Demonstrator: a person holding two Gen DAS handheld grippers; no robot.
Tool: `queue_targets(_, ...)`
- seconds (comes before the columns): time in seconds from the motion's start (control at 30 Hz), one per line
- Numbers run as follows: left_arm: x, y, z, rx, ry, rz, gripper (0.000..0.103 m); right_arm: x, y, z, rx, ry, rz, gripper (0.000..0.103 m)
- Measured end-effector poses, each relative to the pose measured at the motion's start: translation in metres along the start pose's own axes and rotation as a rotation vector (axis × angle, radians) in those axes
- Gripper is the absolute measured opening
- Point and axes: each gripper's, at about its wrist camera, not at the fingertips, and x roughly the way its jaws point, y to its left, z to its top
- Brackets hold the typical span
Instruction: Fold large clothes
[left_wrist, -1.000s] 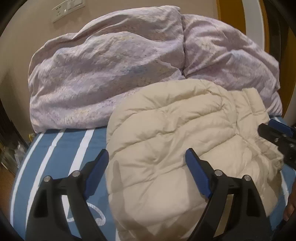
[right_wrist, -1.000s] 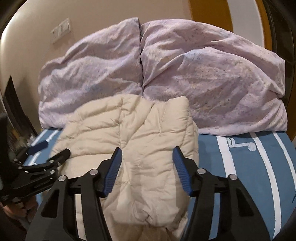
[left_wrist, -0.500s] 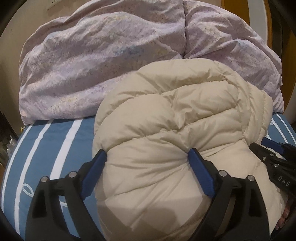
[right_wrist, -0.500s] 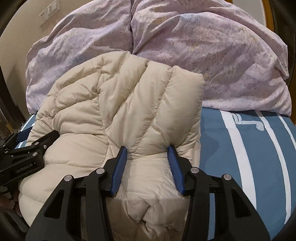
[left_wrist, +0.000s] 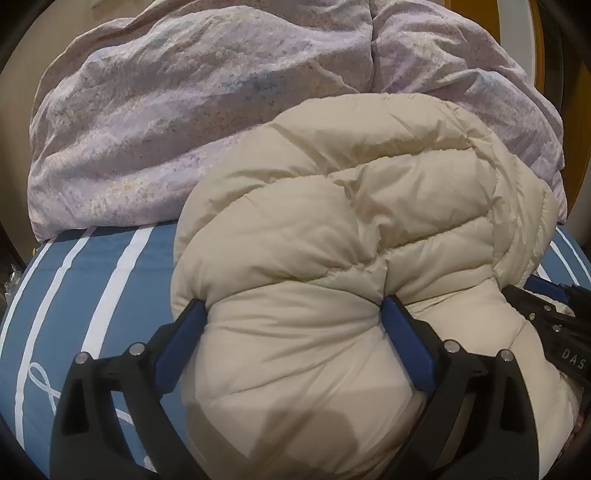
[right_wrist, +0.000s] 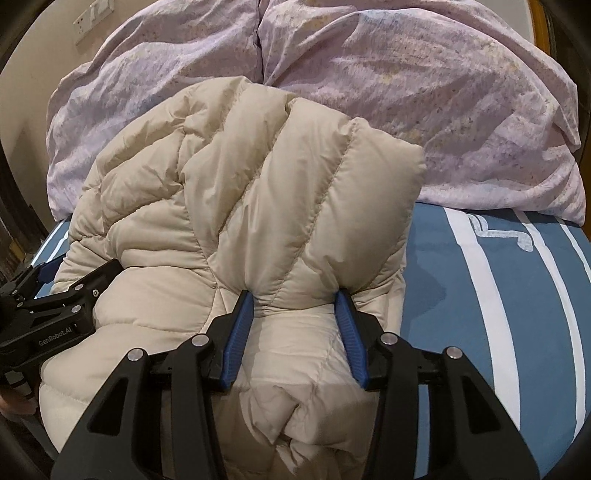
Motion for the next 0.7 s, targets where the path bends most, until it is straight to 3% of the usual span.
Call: queue_targets(0.7, 0.02, 0.011, 0.002, -0.031, 0.054, -0.003, 0.101, 0.013, 0.001, 0.004, 0.003, 0.037, -0.002, 0.048)
